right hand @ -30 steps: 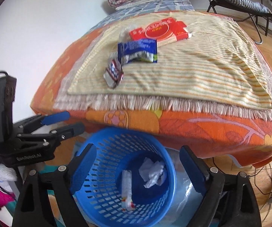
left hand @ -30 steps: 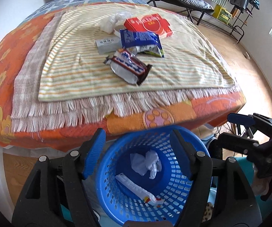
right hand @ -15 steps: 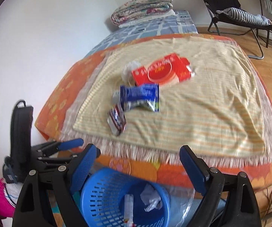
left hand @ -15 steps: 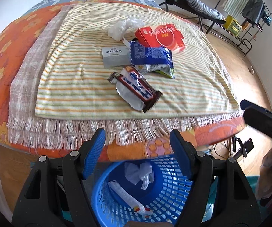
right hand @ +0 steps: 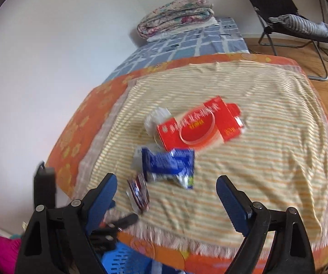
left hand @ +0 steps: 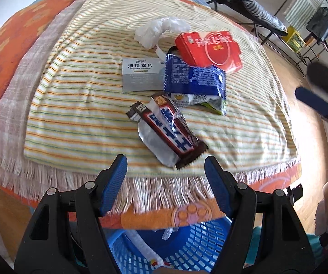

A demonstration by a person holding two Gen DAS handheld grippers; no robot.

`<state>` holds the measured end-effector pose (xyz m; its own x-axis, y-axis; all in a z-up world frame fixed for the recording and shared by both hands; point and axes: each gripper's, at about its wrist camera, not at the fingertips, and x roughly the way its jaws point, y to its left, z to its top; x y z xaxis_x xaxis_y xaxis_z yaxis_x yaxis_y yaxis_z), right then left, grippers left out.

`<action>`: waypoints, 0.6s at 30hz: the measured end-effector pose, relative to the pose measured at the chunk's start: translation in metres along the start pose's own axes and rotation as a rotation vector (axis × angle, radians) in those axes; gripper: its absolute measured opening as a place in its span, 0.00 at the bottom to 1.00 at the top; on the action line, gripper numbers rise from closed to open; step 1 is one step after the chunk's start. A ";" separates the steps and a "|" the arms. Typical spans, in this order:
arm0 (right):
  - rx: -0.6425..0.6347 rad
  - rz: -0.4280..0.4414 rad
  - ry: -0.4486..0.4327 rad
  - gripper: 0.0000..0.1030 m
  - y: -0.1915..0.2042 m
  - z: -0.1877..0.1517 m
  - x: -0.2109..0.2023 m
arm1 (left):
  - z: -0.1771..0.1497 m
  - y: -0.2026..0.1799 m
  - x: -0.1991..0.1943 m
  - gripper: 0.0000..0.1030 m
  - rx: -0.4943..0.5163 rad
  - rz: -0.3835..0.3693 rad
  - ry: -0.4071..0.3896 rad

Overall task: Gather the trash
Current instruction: 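Move both tools back over the bed toward the wrappers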

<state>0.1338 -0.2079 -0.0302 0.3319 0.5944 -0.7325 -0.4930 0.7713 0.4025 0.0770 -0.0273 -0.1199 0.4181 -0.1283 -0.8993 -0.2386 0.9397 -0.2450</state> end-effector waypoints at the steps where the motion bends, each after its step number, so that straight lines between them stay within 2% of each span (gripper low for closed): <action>1: 0.007 0.009 -0.004 0.86 0.000 0.007 0.005 | 0.002 0.000 0.002 0.70 -0.004 0.001 0.000; 7: 0.025 0.051 0.023 0.72 -0.001 0.030 0.039 | 0.016 0.002 0.017 0.70 -0.013 0.032 0.005; 13: -0.012 0.059 0.070 0.68 0.008 0.039 0.072 | 0.020 0.006 0.026 0.69 -0.008 0.054 0.005; 16: -0.021 0.057 0.085 0.62 0.010 0.042 0.085 | 0.021 0.005 0.026 0.59 0.003 0.071 -0.005; 18: -0.019 0.058 0.092 0.61 0.010 0.043 0.089 | 0.021 0.006 0.026 0.51 -0.002 0.072 -0.012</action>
<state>0.1934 -0.1371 -0.0679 0.2277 0.6139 -0.7558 -0.5250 0.7311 0.4357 0.1048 -0.0187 -0.1368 0.4103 -0.0568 -0.9102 -0.2704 0.9456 -0.1809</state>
